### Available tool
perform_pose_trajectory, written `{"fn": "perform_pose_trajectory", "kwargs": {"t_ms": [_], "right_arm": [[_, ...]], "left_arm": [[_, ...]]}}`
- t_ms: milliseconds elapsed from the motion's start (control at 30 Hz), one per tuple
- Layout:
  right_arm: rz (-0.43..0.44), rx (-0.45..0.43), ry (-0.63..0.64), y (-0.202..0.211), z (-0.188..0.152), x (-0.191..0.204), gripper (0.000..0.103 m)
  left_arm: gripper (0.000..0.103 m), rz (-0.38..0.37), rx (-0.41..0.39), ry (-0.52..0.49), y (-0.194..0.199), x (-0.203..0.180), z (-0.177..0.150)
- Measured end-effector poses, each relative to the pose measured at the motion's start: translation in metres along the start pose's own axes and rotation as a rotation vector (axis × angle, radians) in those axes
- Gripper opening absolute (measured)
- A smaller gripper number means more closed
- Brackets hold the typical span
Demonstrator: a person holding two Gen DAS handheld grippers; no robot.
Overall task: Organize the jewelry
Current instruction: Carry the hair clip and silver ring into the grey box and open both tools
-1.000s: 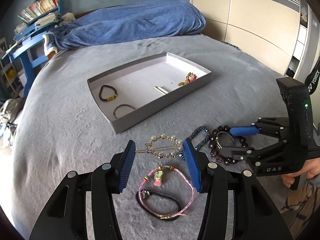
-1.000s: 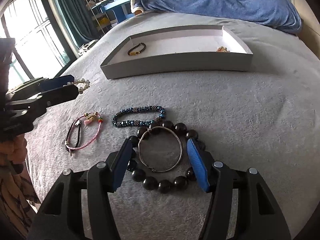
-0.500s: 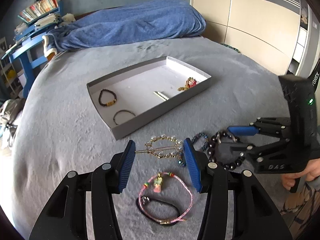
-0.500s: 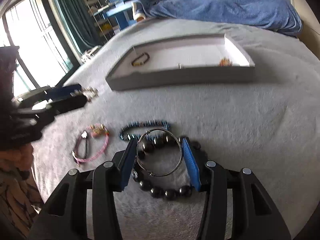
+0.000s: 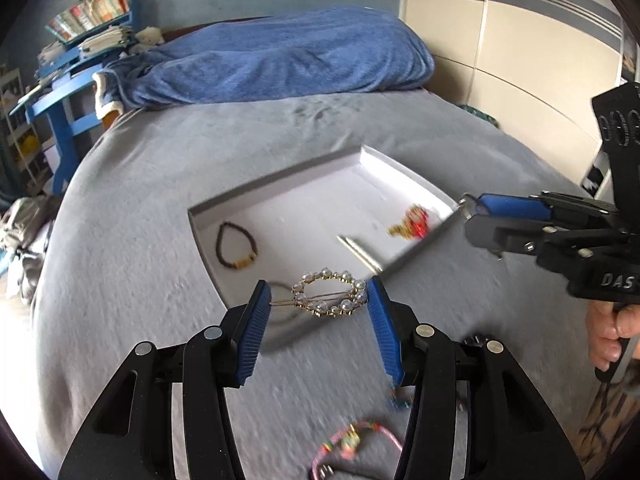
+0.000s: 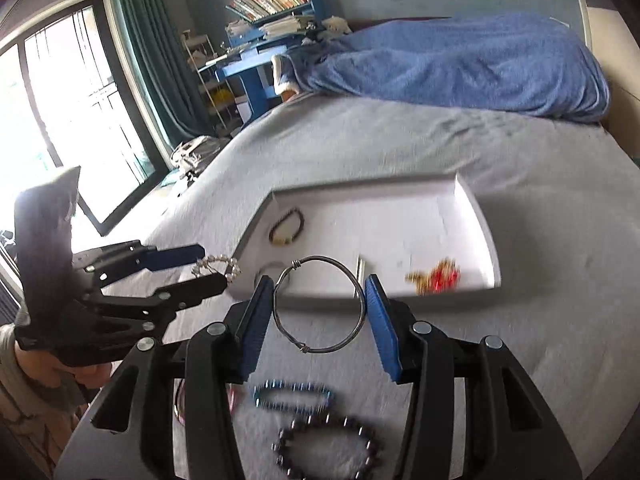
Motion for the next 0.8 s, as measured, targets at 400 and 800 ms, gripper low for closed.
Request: {"fn": "perform_pose_trajectory", "kwargs": {"t_ms": [400, 800], "right_arm": [[-0.051, 0.009, -0.022, -0.052, 0.044, -0.043, 0.047], [-0.12, 0.1, -0.044, -0.124, 0.034, -0.084, 0.047]], "left_arm": [[0.051, 0.048, 0.04, 0.052, -0.061, 0.034, 0.028], [0.051, 0.051, 0.099, 0.022, -0.131, 0.031, 0.032]]}}
Point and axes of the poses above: each gripper's, at about its wrist camera, not at the fingertips, and y roughly against the way its jaws point, x to its left, z to its top, the point moved 10 cm from there along -y, roughly the way its jaws point, and after that the axes turned 5 degrees about -x, right-handed, at the moved point
